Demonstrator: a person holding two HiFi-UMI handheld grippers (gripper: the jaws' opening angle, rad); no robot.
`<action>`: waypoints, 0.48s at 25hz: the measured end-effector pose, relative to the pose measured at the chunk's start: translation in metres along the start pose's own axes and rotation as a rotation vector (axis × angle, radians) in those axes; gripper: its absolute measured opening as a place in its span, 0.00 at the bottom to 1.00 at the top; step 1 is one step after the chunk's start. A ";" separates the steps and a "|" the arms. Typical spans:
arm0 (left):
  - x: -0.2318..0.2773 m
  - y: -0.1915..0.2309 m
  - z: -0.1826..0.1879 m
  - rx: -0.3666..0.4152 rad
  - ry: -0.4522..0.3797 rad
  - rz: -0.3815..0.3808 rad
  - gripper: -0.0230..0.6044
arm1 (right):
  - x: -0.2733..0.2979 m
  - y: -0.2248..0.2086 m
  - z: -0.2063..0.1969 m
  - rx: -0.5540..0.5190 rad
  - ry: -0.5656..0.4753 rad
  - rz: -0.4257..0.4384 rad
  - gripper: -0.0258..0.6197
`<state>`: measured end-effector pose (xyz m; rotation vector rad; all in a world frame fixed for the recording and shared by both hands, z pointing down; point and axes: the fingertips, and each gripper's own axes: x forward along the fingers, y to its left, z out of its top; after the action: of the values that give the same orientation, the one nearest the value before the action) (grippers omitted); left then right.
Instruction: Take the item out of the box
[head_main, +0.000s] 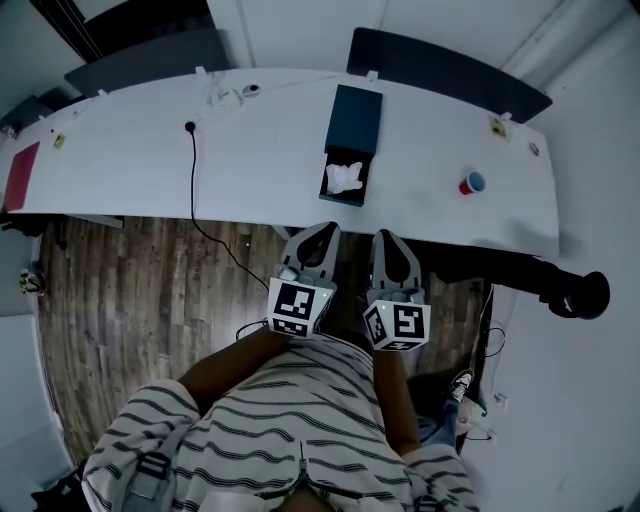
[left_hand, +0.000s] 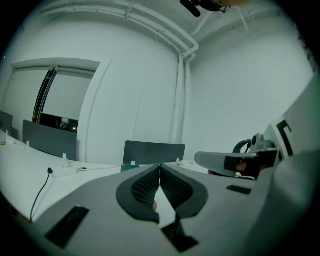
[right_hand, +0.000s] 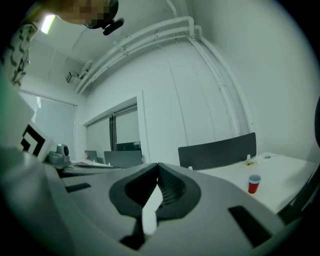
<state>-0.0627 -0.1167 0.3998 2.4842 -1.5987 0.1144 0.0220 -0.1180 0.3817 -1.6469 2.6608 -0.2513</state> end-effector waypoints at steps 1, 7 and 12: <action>0.003 0.001 0.001 -0.001 0.001 -0.003 0.08 | 0.005 -0.002 0.001 -0.001 0.001 -0.002 0.07; 0.026 0.005 -0.004 -0.015 0.023 0.009 0.07 | 0.026 -0.022 0.007 -0.010 -0.004 -0.009 0.07; 0.046 0.009 -0.010 -0.029 0.048 0.055 0.08 | 0.041 -0.035 0.000 -0.017 0.031 0.029 0.07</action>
<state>-0.0518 -0.1595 0.4184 2.3976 -1.6384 0.1564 0.0351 -0.1699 0.3897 -1.6205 2.7145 -0.2563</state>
